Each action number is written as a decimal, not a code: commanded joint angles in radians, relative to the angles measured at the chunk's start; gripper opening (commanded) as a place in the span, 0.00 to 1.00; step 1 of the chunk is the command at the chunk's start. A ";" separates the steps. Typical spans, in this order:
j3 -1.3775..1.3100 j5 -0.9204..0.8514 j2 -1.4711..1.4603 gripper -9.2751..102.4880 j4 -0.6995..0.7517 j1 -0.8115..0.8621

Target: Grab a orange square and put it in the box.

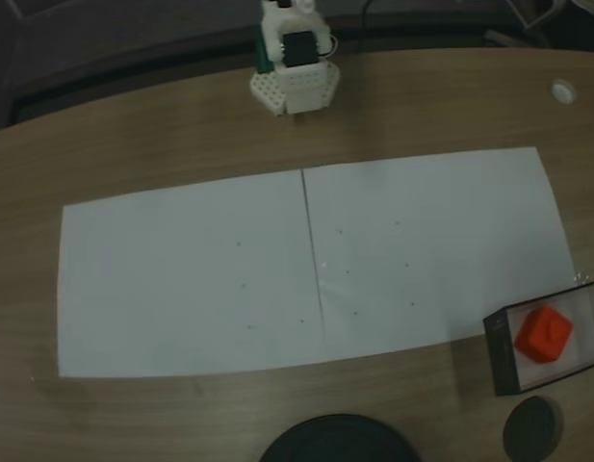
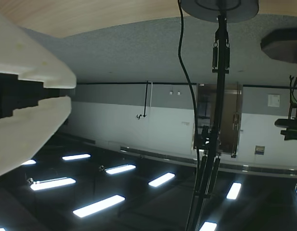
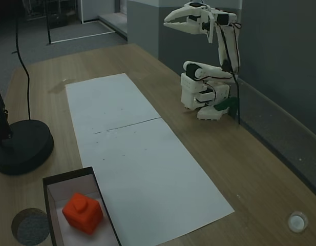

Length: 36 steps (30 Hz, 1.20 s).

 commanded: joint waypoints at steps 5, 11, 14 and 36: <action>0.259 0.069 0.025 0.08 -0.305 0.137; 0.589 0.081 0.025 0.08 -0.492 0.187; 0.723 0.081 0.025 0.08 -0.512 0.156; 0.857 0.080 0.023 0.08 -0.018 -0.064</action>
